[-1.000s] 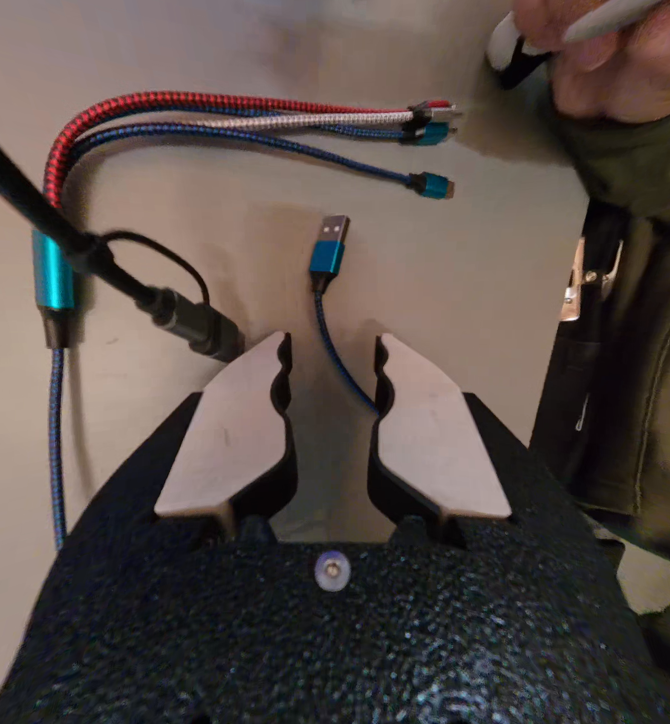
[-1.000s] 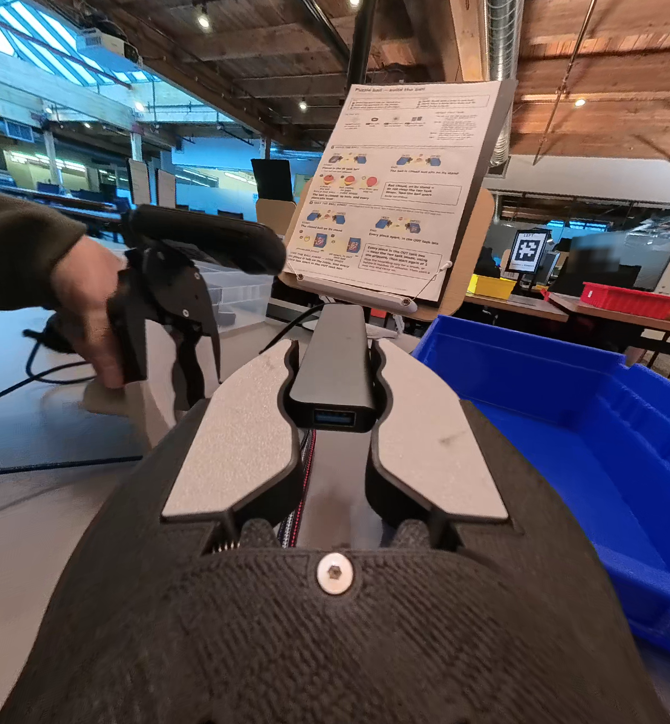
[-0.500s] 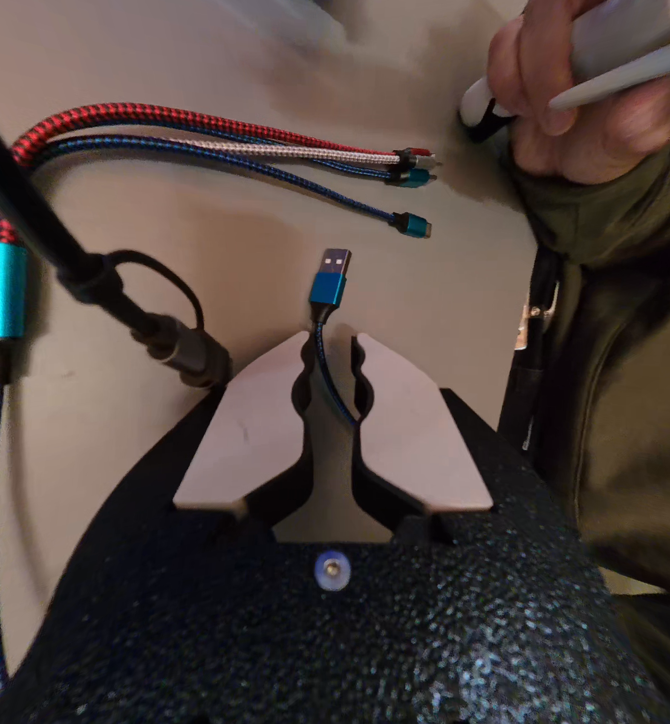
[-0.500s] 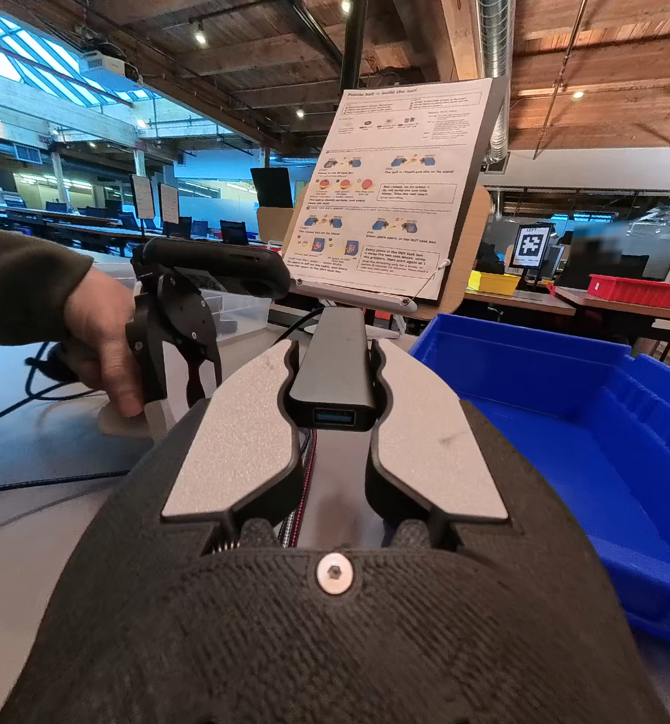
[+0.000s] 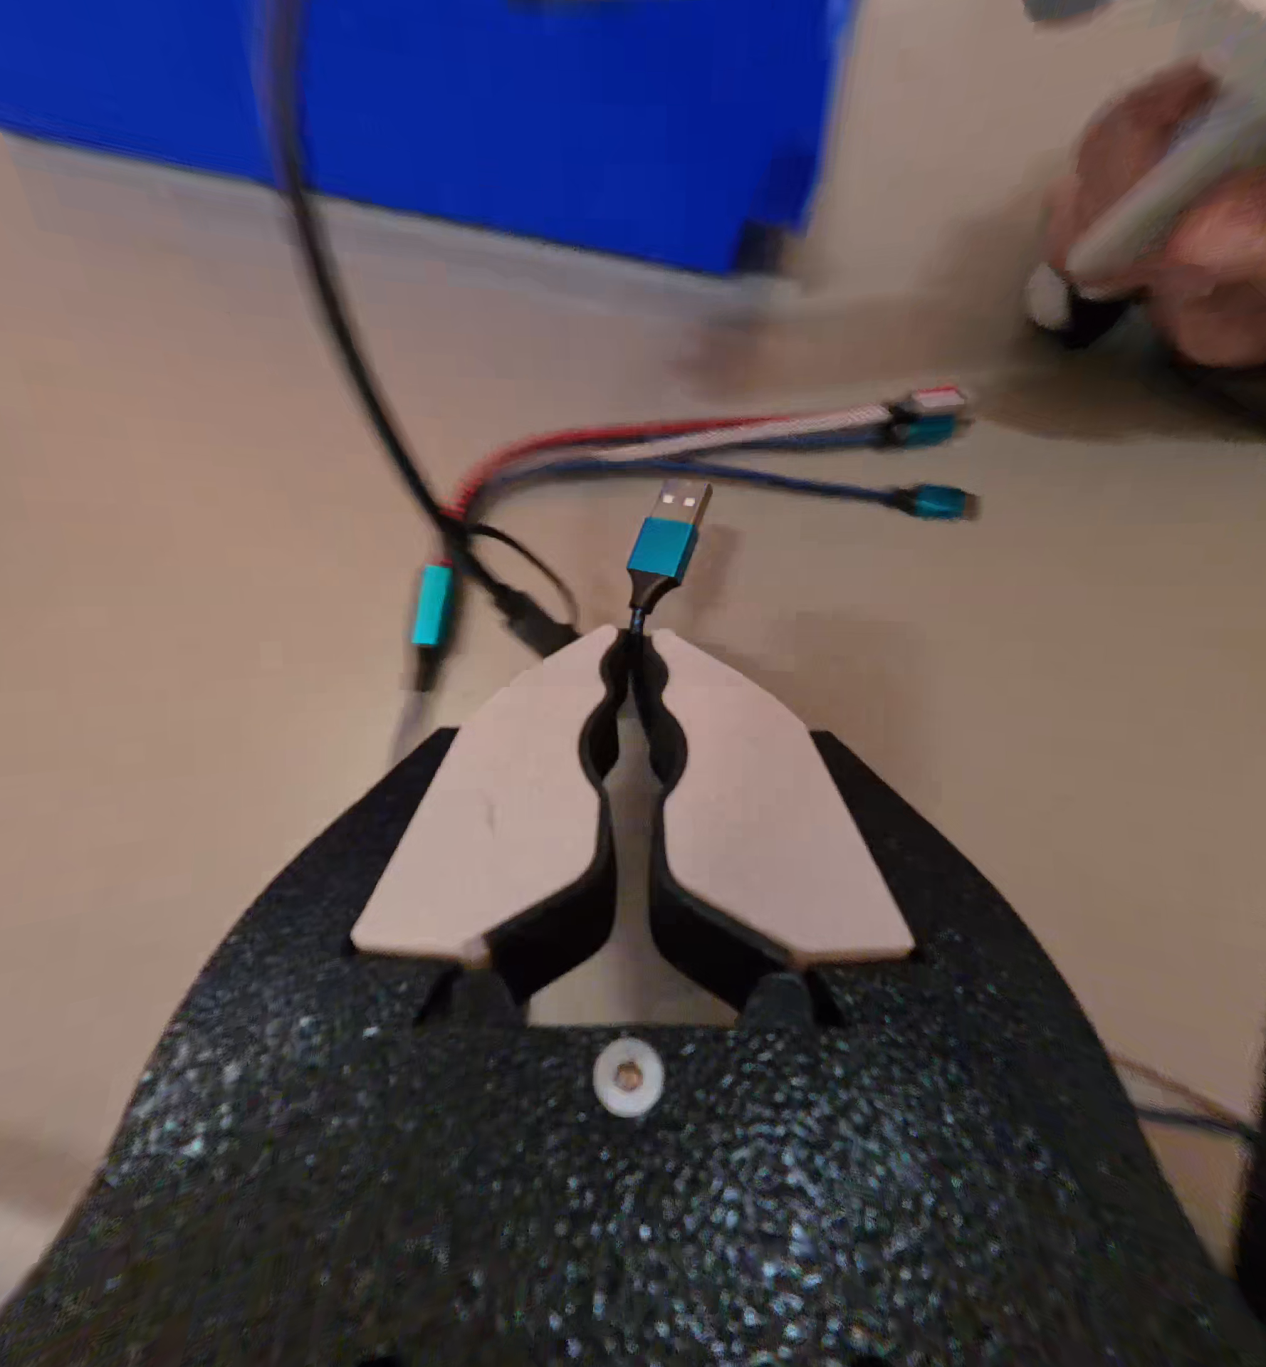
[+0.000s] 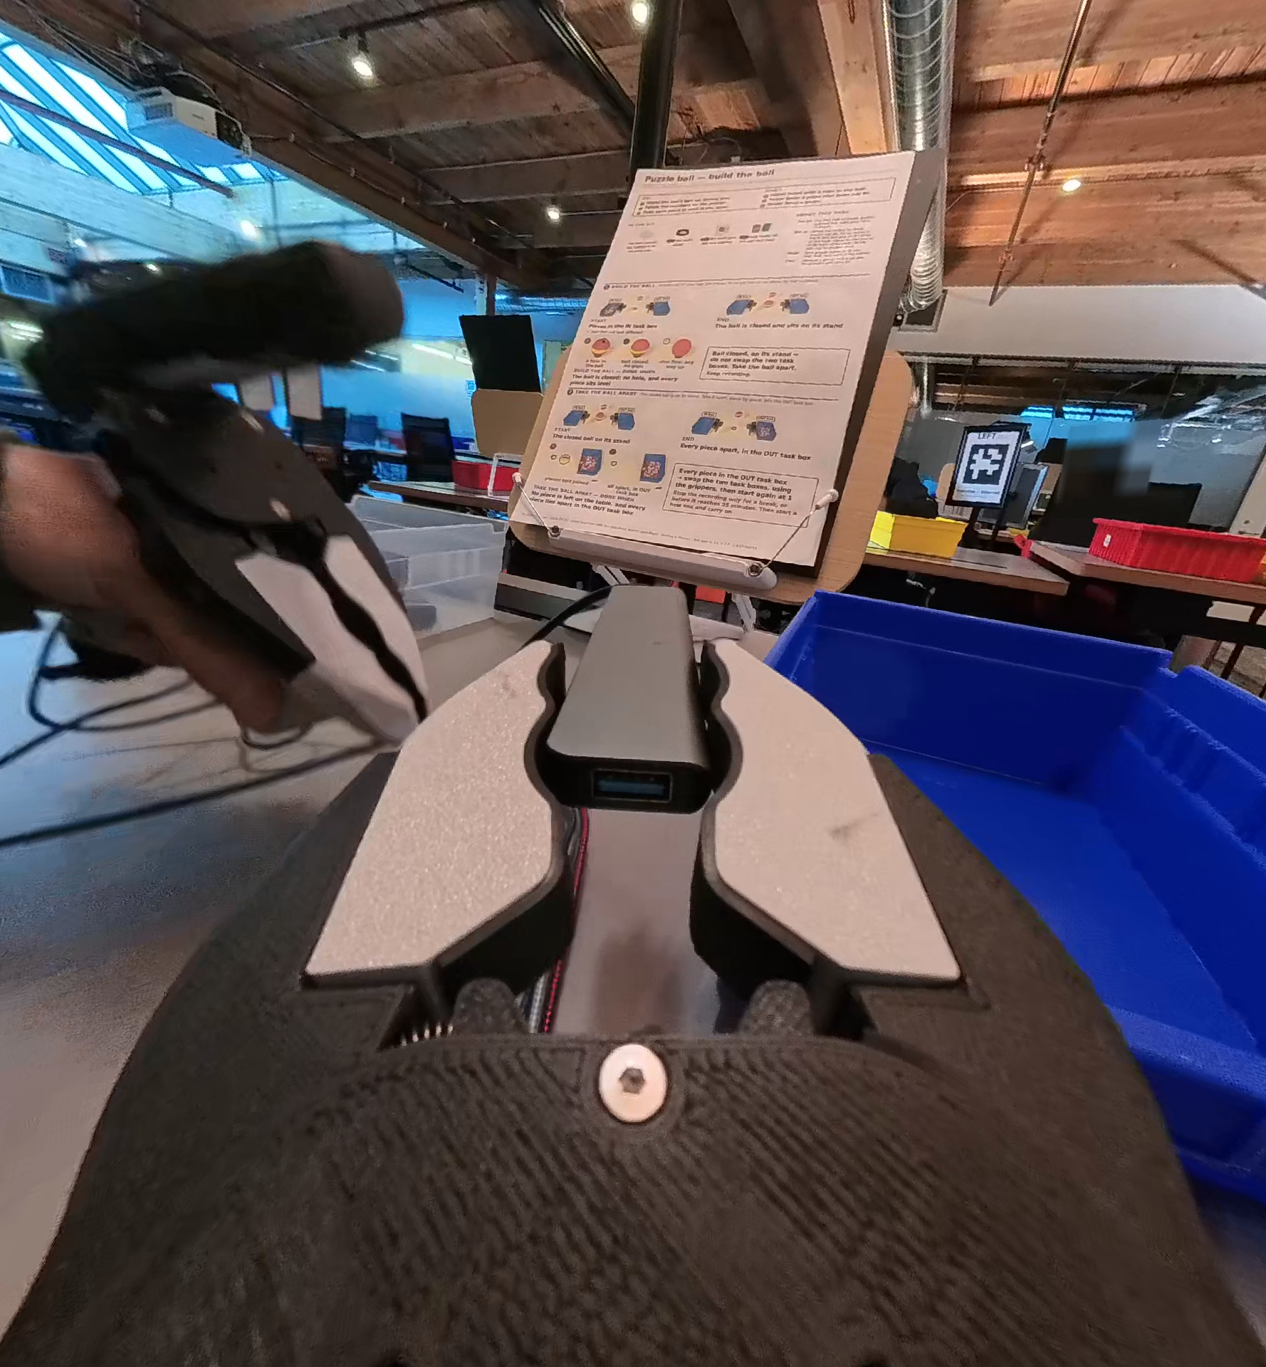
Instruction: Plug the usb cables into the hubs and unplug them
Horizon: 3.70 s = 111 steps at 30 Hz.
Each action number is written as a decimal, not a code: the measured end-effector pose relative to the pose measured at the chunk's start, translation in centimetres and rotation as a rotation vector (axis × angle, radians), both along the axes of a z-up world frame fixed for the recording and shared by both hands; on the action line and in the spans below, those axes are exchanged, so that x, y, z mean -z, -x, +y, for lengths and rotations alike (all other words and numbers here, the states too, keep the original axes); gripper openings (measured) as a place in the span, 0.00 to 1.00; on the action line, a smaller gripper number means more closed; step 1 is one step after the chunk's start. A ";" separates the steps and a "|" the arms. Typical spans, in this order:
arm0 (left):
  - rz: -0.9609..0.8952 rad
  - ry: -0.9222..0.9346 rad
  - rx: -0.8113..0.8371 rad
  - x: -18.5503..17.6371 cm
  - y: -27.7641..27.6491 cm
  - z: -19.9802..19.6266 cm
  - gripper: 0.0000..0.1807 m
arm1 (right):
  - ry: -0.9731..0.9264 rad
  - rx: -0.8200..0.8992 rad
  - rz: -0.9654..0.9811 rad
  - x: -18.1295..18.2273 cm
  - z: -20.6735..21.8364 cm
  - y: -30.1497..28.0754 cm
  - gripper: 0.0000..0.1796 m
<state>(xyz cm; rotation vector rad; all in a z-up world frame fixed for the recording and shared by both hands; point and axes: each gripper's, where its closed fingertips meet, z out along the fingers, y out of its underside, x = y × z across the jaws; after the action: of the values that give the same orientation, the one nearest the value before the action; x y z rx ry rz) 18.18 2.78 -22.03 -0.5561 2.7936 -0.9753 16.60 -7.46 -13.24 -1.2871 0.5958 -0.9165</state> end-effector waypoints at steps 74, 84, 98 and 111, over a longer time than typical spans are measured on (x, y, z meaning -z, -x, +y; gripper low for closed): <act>-0.572 0.552 -0.307 -8.7 1.1 -4.1 0.03 | -0.165 -0.237 -0.037 -1.3 1.4 1.6 0.21; -0.601 0.566 -0.234 -8.8 0.9 -3.5 0.02 | -0.074 -0.208 -0.083 -1.1 2.4 1.8 0.22; -0.392 0.501 -0.288 -8.2 3.4 -0.9 0.24 | -0.112 -0.028 -0.082 -1.2 -0.3 0.5 0.20; -0.379 0.258 -0.685 -7.7 12.0 13.8 0.33 | -0.082 0.073 -0.082 -1.1 -1.5 -0.1 0.20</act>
<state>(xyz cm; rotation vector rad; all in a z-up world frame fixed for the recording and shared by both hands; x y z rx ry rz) 6.19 16.61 -14.33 -1.1215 1.9349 -1.1181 16.75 -8.98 -12.16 -1.1553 0.6135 -0.9902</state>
